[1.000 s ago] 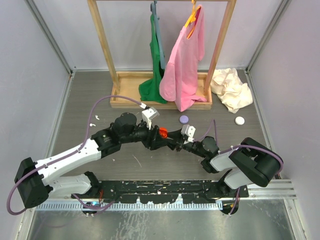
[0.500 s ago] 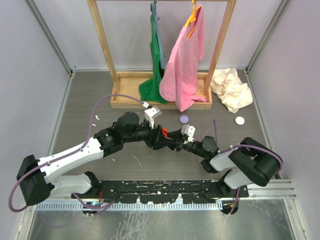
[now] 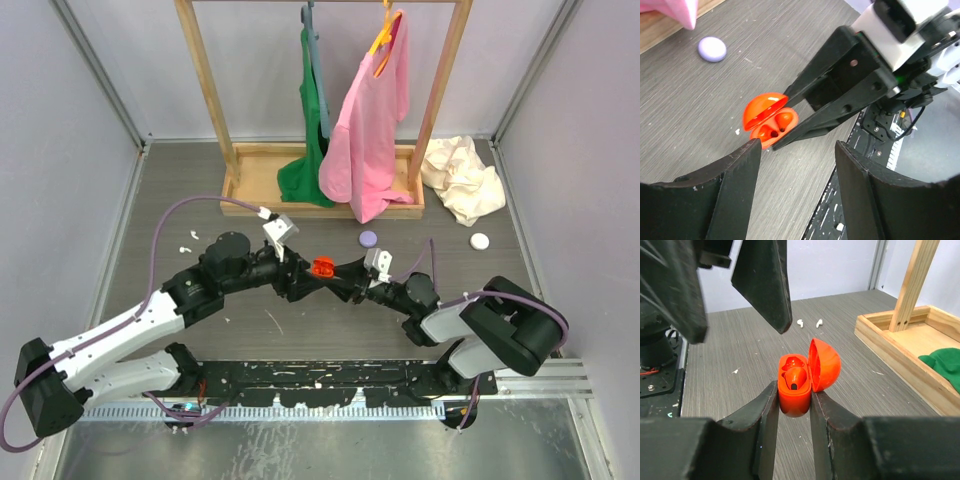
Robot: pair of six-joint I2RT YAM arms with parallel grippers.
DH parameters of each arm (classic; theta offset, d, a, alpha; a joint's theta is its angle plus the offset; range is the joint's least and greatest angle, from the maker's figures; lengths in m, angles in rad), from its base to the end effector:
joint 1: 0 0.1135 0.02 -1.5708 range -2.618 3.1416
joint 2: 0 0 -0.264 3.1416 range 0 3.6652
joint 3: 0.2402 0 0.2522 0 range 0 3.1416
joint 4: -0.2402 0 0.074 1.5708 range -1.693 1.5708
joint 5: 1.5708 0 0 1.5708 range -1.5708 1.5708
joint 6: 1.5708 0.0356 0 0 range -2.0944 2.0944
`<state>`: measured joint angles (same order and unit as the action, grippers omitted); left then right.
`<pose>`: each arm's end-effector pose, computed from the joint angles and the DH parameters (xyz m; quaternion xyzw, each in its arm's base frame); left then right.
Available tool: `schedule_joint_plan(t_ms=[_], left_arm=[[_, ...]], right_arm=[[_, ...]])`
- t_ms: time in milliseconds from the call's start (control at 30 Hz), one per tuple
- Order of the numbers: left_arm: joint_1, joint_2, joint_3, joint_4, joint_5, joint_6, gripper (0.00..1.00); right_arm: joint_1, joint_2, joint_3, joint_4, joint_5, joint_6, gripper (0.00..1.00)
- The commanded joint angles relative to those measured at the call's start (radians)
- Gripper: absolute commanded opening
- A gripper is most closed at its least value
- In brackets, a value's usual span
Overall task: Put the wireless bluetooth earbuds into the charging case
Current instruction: Place the earbud in the charging case, then adjust the charging case.
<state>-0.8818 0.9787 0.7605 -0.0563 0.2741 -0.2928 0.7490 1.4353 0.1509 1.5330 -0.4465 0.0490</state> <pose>0.1382 -0.1829 0.3088 0.3082 0.7318 -0.4221 0.4375 0.1462 0.1569 0.1832 -0.3695 0.5025 0.4243 0.6565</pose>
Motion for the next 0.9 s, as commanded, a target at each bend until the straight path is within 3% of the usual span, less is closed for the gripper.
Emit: schedule_joint_plan(t_ms=[0,300,867], left_arm=[[0.050,-0.062,-0.045,0.081,0.047,0.027,0.62],[0.137,-0.148,-0.195,0.272,0.169,-0.016,0.64],[0.158,-0.190,-0.363,0.657,0.209,-0.118,0.66]], right_arm=[[-0.017,-0.043,0.009,0.148,-0.054,0.042,0.15],[-0.048,-0.096,0.031,0.149,-0.119,0.163,0.15],[-0.049,-0.189,0.068,0.141,-0.165,0.280,0.15]])
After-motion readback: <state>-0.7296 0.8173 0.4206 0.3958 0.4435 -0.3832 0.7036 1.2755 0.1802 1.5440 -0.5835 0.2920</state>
